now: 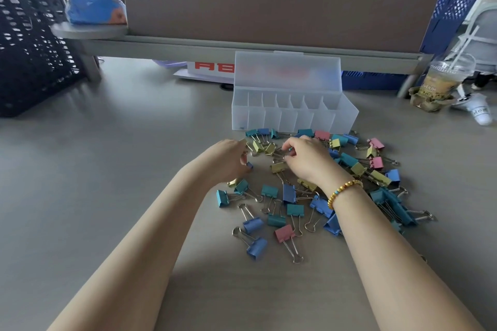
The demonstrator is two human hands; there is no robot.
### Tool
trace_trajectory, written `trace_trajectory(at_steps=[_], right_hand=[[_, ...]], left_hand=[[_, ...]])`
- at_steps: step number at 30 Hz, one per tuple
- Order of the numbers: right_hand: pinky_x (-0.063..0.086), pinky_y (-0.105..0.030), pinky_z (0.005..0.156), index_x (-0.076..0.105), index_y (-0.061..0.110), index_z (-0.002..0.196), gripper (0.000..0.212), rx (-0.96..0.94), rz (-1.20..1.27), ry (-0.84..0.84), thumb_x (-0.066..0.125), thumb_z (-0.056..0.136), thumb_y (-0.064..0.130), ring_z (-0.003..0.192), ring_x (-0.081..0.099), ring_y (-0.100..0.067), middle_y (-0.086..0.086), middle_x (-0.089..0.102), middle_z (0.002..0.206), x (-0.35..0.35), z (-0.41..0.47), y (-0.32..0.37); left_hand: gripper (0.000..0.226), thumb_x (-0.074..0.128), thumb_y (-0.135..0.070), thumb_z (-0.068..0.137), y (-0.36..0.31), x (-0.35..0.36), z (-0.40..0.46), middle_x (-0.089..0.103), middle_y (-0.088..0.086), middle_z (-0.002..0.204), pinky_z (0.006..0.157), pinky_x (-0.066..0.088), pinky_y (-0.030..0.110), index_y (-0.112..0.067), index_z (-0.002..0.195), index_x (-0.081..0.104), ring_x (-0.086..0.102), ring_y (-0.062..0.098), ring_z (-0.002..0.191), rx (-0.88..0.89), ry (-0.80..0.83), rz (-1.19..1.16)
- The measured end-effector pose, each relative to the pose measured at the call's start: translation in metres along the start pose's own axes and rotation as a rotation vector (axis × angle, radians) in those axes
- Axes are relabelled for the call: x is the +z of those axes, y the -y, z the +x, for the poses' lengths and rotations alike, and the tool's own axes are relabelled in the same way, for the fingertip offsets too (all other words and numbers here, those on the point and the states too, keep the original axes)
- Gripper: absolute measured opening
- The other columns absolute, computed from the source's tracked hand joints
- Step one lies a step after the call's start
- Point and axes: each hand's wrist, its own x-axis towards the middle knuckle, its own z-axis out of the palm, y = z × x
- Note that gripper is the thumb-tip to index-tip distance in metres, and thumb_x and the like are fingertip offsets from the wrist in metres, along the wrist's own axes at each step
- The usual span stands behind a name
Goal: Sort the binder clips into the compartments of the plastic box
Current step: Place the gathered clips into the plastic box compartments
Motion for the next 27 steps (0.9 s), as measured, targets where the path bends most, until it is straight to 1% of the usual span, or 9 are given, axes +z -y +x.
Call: trace_trajectory(at_steps=[2, 5, 8, 10, 14, 17, 20, 23, 27], right_hand=[[0.040, -0.037, 0.101, 0.055, 0.016, 0.122, 0.028, -0.002, -0.015, 0.000, 0.051, 0.094, 0.019, 0.118, 0.046, -0.026, -0.008, 0.053, 0.125, 0.000, -0.001, 0.001], [0.043, -0.037, 0.099, 0.057, 0.013, 0.118, 0.026, 0.016, 0.014, 0.001, 0.055, 0.092, 0.019, 0.114, 0.050, -0.025, -0.008, 0.056, 0.121, 0.000, -0.001, 0.002], [0.046, -0.034, 0.091, 0.060, 0.011, 0.112, 0.022, 0.049, 0.044, 0.023, 0.057, 0.092, 0.019, 0.108, 0.055, -0.024, -0.008, 0.060, 0.114, -0.001, 0.000, 0.004], [0.045, -0.032, 0.086, 0.060, 0.010, 0.108, 0.018, 0.047, 0.036, 0.035, 0.057, 0.092, 0.018, 0.105, 0.056, -0.023, -0.009, 0.062, 0.113, -0.002, 0.001, 0.005], [0.042, -0.030, 0.086, 0.053, 0.011, 0.114, 0.023, 0.024, -0.001, 0.052, 0.054, 0.093, 0.022, 0.107, 0.054, -0.023, -0.009, 0.052, 0.121, -0.005, 0.003, 0.005], [0.042, -0.030, 0.086, 0.051, 0.011, 0.115, 0.024, 0.014, -0.013, 0.076, 0.051, 0.094, 0.022, 0.106, 0.052, -0.023, -0.011, 0.050, 0.121, -0.004, 0.005, 0.005], [0.040, -0.031, 0.094, 0.054, 0.011, 0.115, 0.025, -0.002, -0.037, 0.070, 0.052, 0.094, 0.024, 0.113, 0.049, -0.024, -0.010, 0.050, 0.121, -0.003, 0.004, 0.006], [0.039, -0.034, 0.100, 0.055, 0.010, 0.117, 0.027, -0.020, -0.051, 0.069, 0.052, 0.094, 0.023, 0.119, 0.045, -0.026, -0.011, 0.050, 0.125, -0.002, 0.003, 0.005], [0.038, -0.033, 0.101, 0.053, 0.009, 0.120, 0.029, -0.035, -0.075, 0.085, 0.053, 0.094, 0.022, 0.120, 0.045, -0.026, -0.011, 0.050, 0.127, -0.006, 0.004, 0.002]], left_hand=[[0.030, 0.055, -0.024, 0.091, 0.002, 0.001, 0.000, 0.057, 0.008, 0.113, 0.080, 0.046, 0.031, -0.008, 0.117, 0.059, 0.054, 0.023, 0.092, 0.035, 0.007, 0.097], [0.027, 0.053, -0.021, 0.089, 0.004, 0.001, 0.002, 0.052, 0.007, 0.097, 0.068, 0.045, 0.031, -0.003, 0.108, 0.060, 0.051, 0.023, 0.079, 0.038, 0.006, 0.202], [0.014, 0.049, -0.015, 0.089, 0.003, 0.002, 0.005, 0.046, 0.004, 0.083, 0.059, 0.038, 0.028, -0.006, 0.086, 0.058, 0.047, 0.023, 0.075, 0.027, -0.021, 0.223], [0.018, 0.044, -0.012, 0.091, 0.001, 0.000, 0.009, 0.047, 0.004, 0.079, 0.058, 0.035, 0.029, -0.007, 0.077, 0.053, 0.046, 0.022, 0.073, 0.007, -0.067, 0.205], [0.029, 0.047, -0.024, 0.097, -0.003, -0.023, 0.032, 0.064, 0.011, 0.095, 0.069, 0.043, 0.030, -0.002, 0.103, 0.066, 0.059, 0.028, 0.085, -0.070, -0.332, -0.139], [0.030, 0.048, -0.025, 0.096, -0.002, -0.048, 0.069, 0.067, 0.015, 0.105, 0.067, 0.040, 0.030, -0.005, 0.108, 0.068, 0.061, 0.032, 0.094, -0.209, -0.560, -0.246], [0.021, 0.053, -0.016, 0.094, 0.003, -0.050, 0.102, 0.066, 0.014, 0.109, 0.067, 0.043, 0.032, -0.004, 0.109, 0.064, 0.061, 0.032, 0.097, -0.335, -0.493, -0.162], [0.022, 0.054, -0.015, 0.093, 0.005, -0.044, 0.117, 0.065, 0.013, 0.111, 0.068, 0.042, 0.033, -0.004, 0.111, 0.061, 0.060, 0.031, 0.098, -0.356, -0.389, -0.107], [0.023, 0.052, -0.019, 0.092, 0.011, -0.056, 0.112, 0.066, 0.016, 0.102, 0.069, 0.047, 0.035, -0.002, 0.102, 0.065, 0.052, 0.027, 0.078, -0.327, -0.479, -0.266]])
